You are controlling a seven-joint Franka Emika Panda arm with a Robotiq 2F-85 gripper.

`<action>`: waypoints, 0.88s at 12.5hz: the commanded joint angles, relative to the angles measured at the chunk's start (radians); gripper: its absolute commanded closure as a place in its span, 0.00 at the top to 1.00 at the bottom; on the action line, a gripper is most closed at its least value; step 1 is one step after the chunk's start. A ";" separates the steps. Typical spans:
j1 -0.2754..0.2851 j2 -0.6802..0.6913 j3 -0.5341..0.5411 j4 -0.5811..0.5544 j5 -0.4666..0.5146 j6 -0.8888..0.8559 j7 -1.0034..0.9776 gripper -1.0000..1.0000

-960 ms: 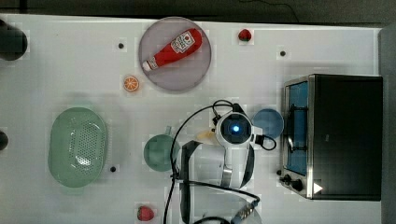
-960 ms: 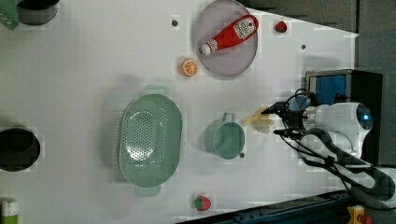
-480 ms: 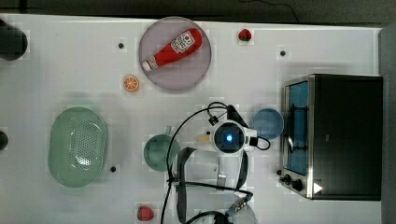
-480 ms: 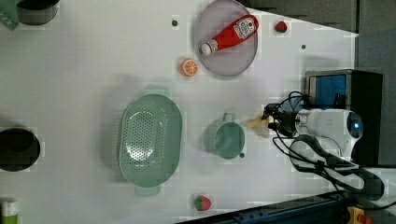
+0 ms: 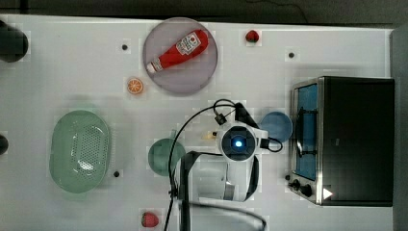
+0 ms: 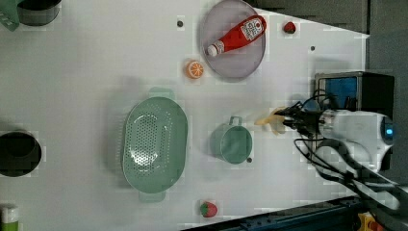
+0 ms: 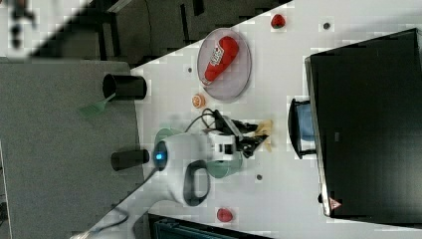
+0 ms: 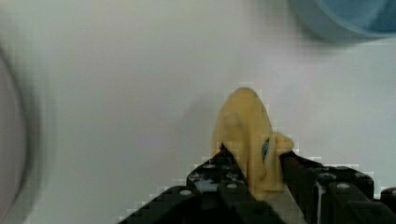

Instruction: Pick Banana and place it in strainer.

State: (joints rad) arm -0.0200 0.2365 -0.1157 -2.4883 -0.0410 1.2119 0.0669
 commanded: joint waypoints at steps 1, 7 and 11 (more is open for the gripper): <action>0.002 -0.220 0.000 0.101 0.001 -0.224 -0.012 0.33; 0.020 -0.465 0.052 0.388 0.001 -0.936 -0.023 0.33; 0.065 -0.491 0.201 0.476 0.015 -1.019 -0.002 0.34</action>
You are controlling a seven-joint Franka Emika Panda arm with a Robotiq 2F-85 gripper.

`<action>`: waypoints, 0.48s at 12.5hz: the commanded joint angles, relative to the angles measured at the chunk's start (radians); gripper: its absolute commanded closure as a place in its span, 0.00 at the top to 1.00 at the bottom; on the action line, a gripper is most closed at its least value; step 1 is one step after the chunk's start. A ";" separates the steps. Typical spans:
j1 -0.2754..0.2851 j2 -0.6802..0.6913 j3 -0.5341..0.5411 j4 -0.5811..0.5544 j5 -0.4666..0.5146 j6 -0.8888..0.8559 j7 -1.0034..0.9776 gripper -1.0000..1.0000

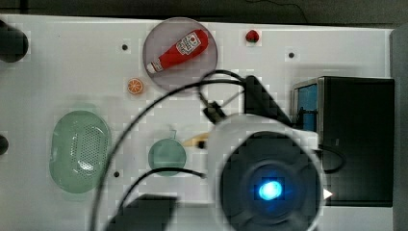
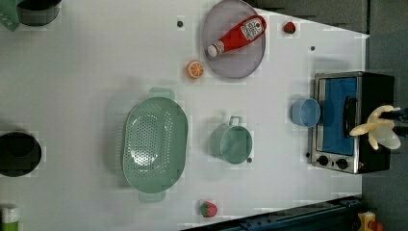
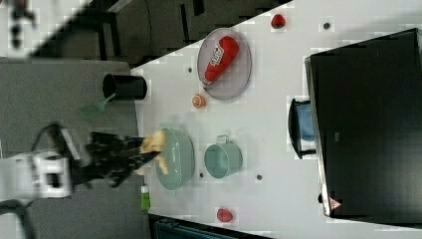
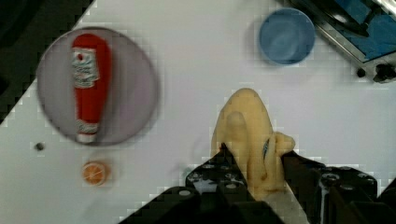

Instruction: Pick Banana and place it in strainer.

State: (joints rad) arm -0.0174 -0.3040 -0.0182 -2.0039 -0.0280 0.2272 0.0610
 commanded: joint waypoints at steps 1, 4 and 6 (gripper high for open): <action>0.072 0.052 0.154 -0.003 0.021 -0.034 0.054 0.33; 0.099 0.075 0.329 -0.004 0.067 -0.027 0.338 0.34; 0.108 0.116 0.455 -0.006 0.068 -0.003 0.540 0.33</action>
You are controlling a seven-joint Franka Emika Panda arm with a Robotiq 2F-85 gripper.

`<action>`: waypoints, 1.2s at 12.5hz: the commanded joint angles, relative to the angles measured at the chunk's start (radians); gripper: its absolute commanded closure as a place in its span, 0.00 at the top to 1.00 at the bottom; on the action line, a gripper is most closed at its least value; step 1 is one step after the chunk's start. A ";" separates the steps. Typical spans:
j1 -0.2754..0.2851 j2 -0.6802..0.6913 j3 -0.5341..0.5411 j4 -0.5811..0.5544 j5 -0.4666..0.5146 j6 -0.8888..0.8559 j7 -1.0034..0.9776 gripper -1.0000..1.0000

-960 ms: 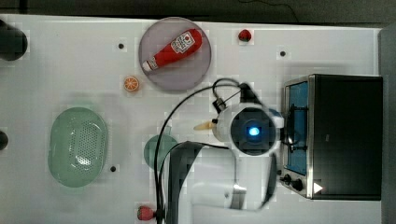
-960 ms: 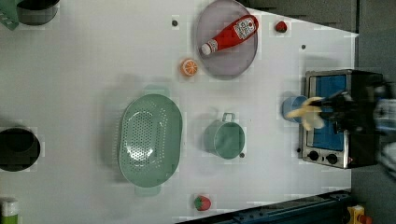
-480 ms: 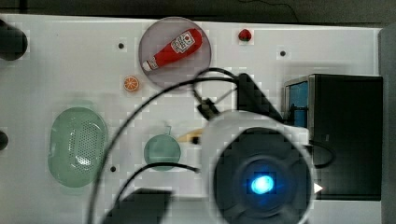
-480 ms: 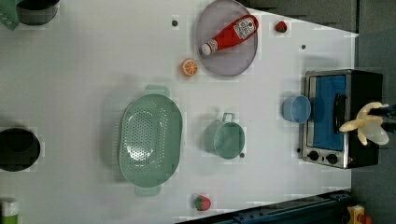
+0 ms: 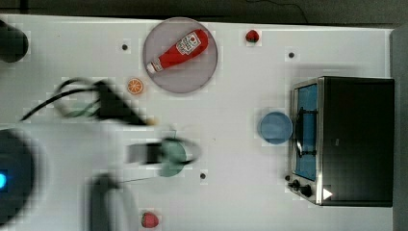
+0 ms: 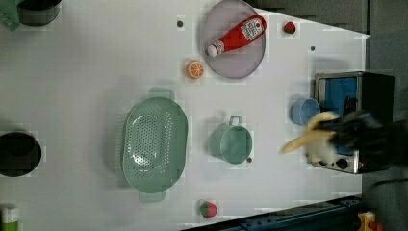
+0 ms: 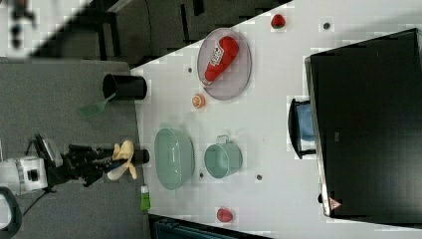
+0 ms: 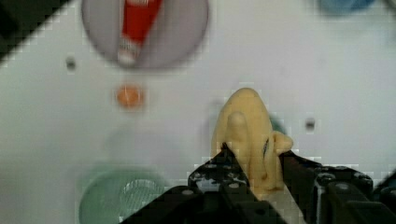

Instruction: Pick Banana and place it in strainer.

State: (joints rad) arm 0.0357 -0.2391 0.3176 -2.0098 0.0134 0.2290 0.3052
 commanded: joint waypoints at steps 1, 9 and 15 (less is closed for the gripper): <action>0.057 0.078 0.176 -0.003 0.027 0.024 0.410 0.33; 0.063 0.414 0.383 -0.111 -0.070 0.469 1.112 0.34; 0.061 0.502 0.367 -0.122 -0.142 0.586 1.133 0.93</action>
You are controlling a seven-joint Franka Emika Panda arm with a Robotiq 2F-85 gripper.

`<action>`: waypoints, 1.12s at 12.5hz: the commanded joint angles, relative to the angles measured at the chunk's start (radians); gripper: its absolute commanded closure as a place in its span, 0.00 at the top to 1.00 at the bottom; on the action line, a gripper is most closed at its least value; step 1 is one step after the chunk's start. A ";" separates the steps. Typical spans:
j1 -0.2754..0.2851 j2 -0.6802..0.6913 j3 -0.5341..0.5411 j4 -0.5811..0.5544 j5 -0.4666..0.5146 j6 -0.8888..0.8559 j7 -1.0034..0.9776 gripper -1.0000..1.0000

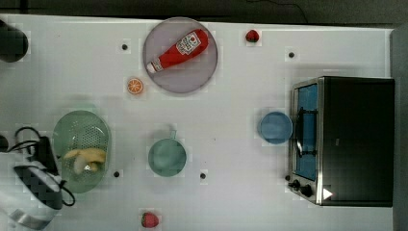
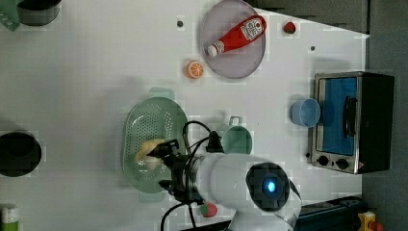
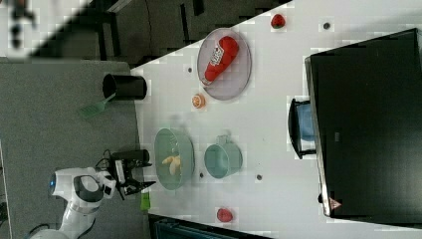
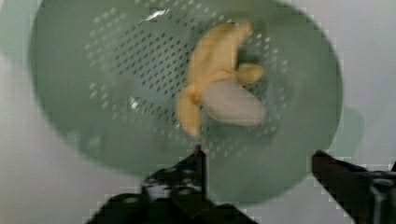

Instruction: Pick Banana and place it in strainer.

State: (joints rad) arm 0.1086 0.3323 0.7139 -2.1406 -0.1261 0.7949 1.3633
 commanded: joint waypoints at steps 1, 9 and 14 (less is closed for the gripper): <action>-0.013 -0.079 -0.031 0.011 -0.003 0.021 0.074 1.00; -0.133 -0.353 -0.215 0.050 0.001 -0.156 -0.469 1.00; -0.166 -0.530 -0.493 0.066 0.008 -0.373 -1.072 1.00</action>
State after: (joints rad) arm -0.0045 -0.2378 0.2668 -2.0781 -0.1028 0.4456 0.5786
